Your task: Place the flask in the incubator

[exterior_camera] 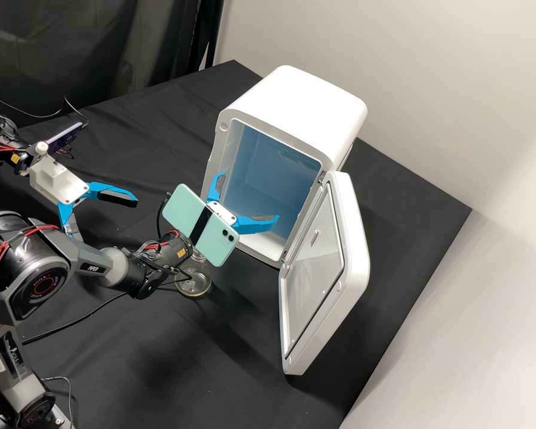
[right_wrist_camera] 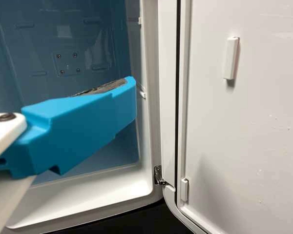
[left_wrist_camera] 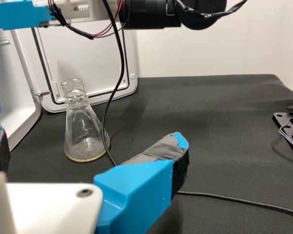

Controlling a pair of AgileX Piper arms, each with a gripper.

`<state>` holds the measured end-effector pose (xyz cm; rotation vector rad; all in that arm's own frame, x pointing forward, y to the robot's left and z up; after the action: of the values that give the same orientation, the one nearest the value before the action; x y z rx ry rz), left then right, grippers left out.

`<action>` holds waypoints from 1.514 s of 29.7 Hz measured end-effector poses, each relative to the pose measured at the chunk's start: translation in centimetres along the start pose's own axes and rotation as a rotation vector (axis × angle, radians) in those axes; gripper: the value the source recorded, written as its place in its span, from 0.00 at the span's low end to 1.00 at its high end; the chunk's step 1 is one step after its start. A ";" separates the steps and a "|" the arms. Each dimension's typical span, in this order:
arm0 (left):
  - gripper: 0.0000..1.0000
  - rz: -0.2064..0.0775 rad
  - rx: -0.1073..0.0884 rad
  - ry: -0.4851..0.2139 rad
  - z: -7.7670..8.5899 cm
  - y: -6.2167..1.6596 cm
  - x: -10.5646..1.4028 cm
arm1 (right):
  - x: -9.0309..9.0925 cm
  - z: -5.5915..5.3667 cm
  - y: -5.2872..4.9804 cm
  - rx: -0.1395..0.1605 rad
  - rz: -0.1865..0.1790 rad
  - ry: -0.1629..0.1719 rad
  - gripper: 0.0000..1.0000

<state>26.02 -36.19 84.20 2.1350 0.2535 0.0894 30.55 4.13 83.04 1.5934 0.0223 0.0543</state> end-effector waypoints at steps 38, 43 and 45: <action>1.00 0.061 -0.030 0.201 -6.3 1.82 1.5 | -0.3 0.3 0.0 0.001 0.002 -0.001 1.00; 1.00 0.061 -0.030 0.201 -6.3 1.82 1.5 | -1.5 1.2 0.5 0.000 0.015 0.000 1.00; 1.00 0.061 -0.030 0.201 -6.3 1.82 1.5 | -2.5 1.7 0.9 0.006 0.021 -0.001 1.00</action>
<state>26.69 -31.70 89.09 2.1058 0.3025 0.3429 28.14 2.29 83.85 1.5999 0.0048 0.0693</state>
